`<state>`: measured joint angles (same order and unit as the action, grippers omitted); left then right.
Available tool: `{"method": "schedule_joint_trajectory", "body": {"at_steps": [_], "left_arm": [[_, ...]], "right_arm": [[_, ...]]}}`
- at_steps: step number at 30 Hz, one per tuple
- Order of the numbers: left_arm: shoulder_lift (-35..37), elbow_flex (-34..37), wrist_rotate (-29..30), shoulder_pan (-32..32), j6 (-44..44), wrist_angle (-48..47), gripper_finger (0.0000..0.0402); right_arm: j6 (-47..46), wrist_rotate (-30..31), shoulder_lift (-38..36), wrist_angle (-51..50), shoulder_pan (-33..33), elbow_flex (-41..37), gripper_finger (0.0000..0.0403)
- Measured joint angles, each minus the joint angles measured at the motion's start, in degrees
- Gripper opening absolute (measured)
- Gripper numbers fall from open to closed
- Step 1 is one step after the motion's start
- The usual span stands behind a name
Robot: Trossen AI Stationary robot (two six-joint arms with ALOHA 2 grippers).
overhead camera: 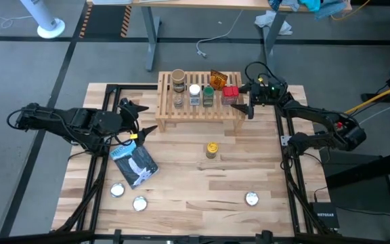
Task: Shelf spices
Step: Remove the red seasoning can from the shelf
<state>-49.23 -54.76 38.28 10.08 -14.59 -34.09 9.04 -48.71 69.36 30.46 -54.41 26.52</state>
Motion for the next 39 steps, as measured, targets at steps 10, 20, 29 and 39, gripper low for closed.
{"method": "schedule_joint_trajectory", "body": {"at_steps": [10, 20, 29, 39], "left_arm": [[0.0, 0.0, 0.01, 0.0, 0.0, 0.0, 0.0393], [0.0, 0.0, 0.0, -0.01, 0.0, 0.0, 0.0393], [0.0, 0.0, 0.02, 0.01, 0.0, 0.0, 0.0393], [0.0, 0.0, 0.0, 0.01, 0.0, 0.0, 0.0393]], "right_arm": [[-1.49, 0.07, 0.0, -0.04, 0.0, 0.0, 0.0274], [-3.1, 0.15, -0.07, -0.24, 0.02, 0.04, 0.0199], [-5.11, 0.44, -0.09, -0.15, 0.01, 0.04, 0.0215], [-6.05, -0.79, -0.28, -0.23, 0.0, 0.04, 0.0203]]}}
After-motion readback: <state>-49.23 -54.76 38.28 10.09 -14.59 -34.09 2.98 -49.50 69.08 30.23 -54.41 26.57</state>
